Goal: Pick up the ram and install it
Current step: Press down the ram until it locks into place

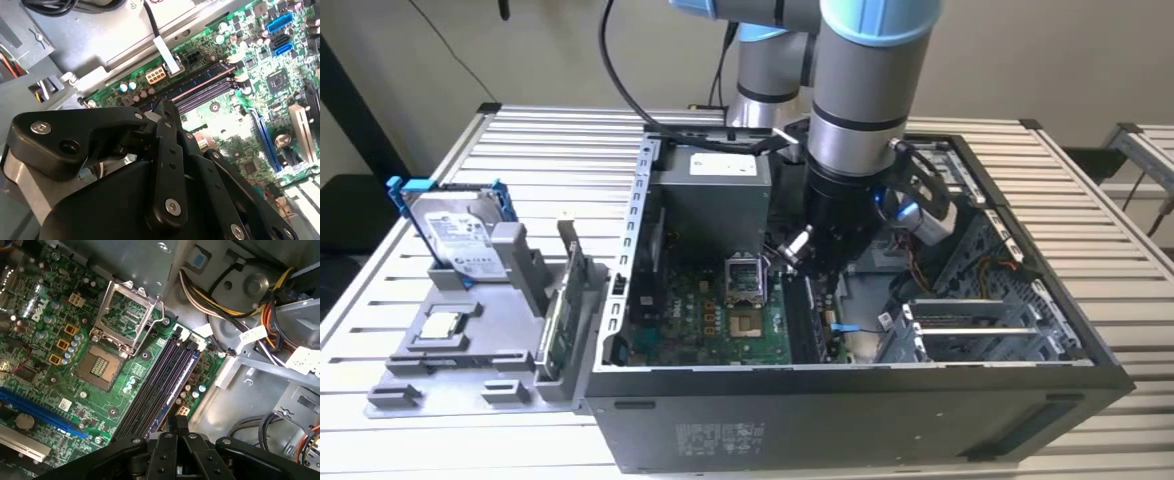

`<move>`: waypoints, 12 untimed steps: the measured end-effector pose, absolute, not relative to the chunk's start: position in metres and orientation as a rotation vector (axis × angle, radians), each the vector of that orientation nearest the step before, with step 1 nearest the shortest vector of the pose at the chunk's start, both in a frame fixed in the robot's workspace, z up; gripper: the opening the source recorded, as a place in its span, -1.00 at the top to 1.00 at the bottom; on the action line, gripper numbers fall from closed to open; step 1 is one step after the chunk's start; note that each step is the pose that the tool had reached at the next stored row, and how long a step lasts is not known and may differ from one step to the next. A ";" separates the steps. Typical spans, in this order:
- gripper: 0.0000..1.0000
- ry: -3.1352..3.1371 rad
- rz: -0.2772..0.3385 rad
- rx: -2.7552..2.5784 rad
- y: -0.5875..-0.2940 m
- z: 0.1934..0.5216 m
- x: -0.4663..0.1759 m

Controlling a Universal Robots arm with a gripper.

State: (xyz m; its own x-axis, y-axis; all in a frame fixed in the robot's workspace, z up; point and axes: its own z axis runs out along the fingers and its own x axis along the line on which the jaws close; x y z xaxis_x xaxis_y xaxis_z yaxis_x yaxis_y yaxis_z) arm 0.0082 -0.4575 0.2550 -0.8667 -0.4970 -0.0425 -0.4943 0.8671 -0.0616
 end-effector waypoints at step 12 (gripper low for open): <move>0.79 2.954 -0.055 -0.992 -0.458 0.255 0.008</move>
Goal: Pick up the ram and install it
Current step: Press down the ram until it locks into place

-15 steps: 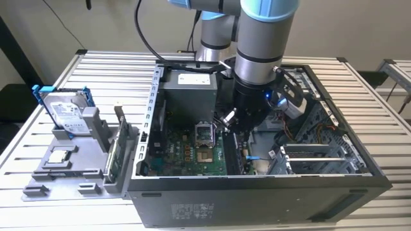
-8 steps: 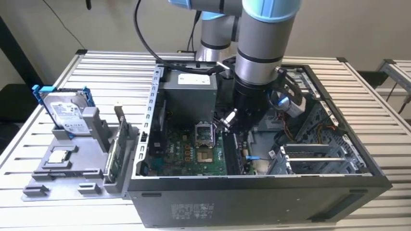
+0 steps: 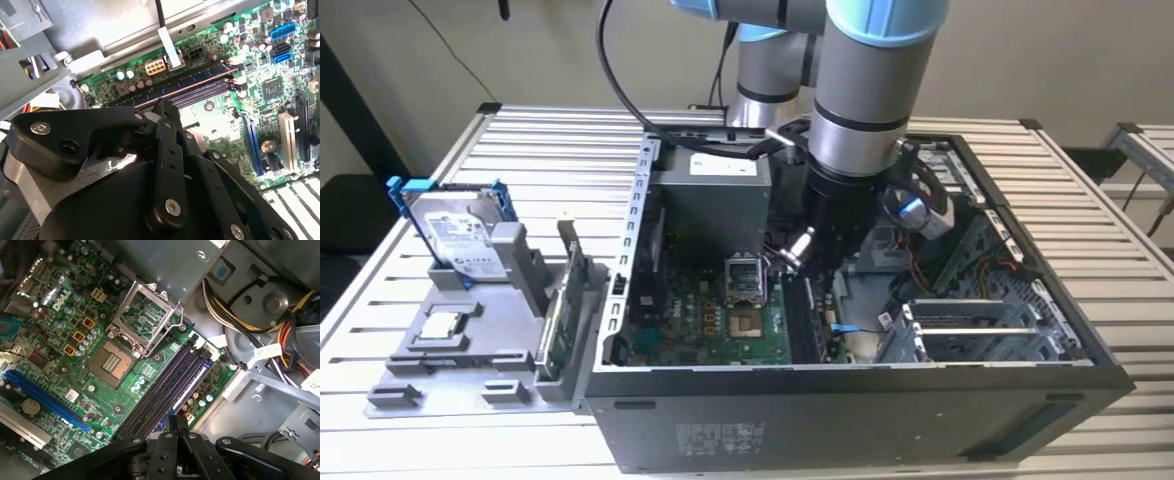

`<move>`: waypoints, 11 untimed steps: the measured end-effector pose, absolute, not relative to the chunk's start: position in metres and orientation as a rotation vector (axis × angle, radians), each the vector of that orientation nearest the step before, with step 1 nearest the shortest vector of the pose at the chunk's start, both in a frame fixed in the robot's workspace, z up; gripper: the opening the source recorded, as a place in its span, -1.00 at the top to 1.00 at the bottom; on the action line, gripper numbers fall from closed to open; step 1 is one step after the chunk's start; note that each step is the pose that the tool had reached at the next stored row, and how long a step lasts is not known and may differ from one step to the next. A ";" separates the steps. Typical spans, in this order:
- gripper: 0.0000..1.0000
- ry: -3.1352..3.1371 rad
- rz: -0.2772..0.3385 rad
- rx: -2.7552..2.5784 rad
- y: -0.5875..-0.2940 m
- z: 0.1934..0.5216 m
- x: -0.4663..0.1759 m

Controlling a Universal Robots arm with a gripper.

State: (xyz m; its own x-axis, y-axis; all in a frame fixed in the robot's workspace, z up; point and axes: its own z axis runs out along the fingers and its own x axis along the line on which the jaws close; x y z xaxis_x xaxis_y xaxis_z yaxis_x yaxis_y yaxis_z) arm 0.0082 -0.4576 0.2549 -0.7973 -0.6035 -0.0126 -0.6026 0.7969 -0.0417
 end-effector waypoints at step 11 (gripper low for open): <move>0.79 2.852 -0.051 -1.247 -0.458 0.255 0.008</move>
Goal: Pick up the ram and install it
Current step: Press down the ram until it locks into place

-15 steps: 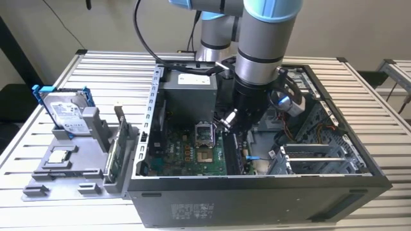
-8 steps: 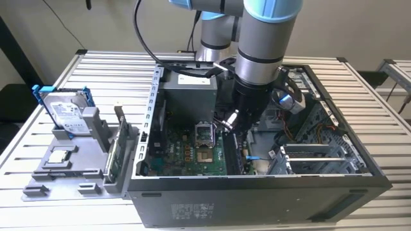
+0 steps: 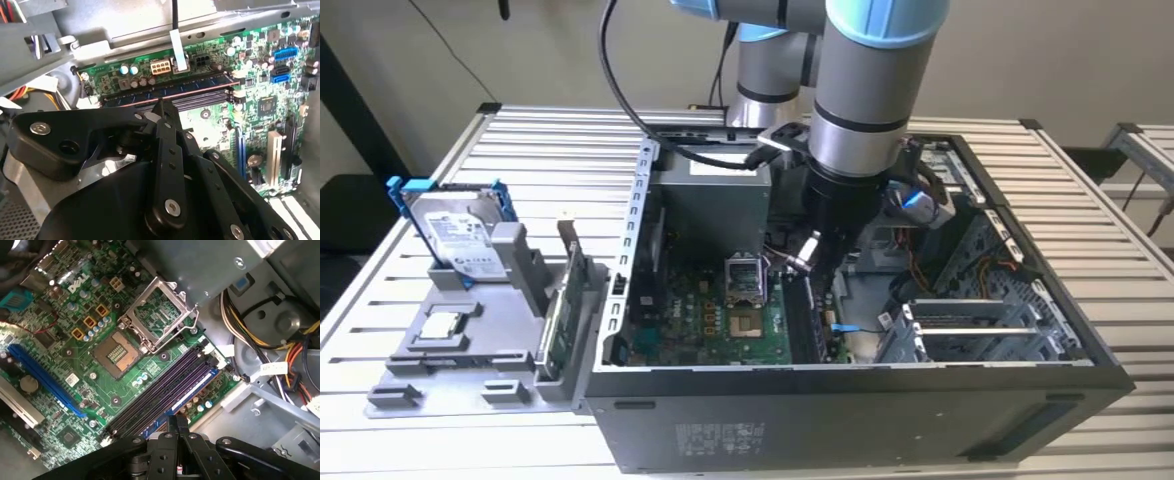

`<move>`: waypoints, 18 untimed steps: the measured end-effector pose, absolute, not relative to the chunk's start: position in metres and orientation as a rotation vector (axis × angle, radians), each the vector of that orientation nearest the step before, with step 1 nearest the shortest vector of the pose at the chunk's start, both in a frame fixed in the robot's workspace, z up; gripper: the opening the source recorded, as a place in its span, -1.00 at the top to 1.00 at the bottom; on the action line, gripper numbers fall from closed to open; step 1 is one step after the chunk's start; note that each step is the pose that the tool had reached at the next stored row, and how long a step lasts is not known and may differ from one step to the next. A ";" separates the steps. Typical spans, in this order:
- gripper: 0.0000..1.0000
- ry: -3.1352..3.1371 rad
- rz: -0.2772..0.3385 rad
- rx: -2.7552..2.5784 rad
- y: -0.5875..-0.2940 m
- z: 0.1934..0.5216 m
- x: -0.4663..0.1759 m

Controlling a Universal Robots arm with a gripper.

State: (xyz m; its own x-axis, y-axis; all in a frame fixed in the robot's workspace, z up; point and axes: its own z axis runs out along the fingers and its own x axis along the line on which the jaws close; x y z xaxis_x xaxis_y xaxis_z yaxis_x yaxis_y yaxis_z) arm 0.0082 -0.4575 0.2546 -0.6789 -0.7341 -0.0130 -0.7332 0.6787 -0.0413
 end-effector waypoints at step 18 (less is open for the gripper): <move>0.79 2.615 -0.043 -1.679 -0.458 0.251 0.008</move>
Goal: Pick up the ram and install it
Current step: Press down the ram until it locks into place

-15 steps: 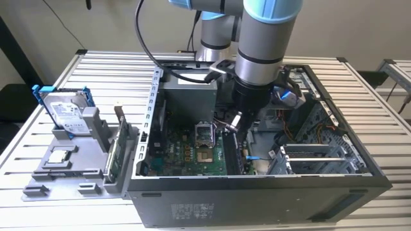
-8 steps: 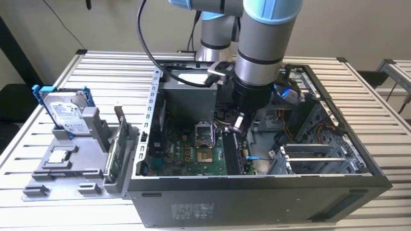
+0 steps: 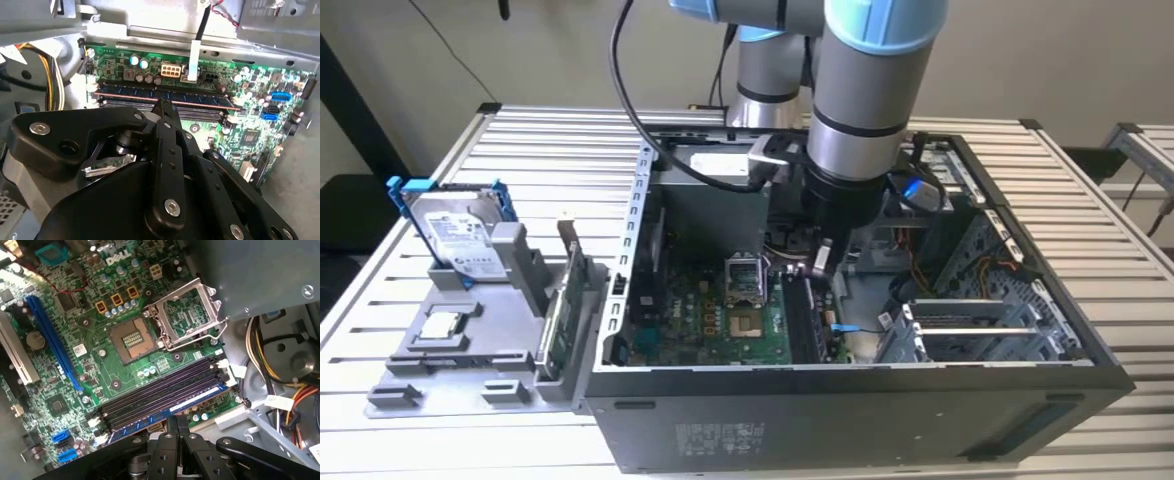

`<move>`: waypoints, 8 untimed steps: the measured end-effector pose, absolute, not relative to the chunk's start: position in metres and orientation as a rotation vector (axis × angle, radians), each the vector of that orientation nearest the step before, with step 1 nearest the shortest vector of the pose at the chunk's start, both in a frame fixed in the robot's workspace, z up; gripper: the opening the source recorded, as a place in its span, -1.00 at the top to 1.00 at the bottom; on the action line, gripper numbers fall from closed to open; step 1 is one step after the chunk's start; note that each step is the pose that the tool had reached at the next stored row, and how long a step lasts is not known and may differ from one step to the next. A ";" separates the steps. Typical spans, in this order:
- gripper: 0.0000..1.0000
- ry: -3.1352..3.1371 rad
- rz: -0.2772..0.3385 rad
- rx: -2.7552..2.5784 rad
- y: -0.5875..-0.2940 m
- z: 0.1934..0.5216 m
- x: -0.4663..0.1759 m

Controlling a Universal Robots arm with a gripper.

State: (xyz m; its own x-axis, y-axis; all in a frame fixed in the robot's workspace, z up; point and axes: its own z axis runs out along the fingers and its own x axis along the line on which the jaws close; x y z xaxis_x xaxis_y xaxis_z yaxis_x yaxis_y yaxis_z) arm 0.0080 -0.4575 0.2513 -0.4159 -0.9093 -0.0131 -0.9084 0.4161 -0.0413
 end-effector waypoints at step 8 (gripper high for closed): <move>0.79 2.499 -0.040 -1.845 -0.458 0.248 0.008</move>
State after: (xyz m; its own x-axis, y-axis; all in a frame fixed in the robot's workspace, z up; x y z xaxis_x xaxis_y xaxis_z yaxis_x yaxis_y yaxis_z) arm 0.0077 -0.4575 0.2479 -0.2943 -0.9556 -0.0131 -0.9547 0.2946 -0.0417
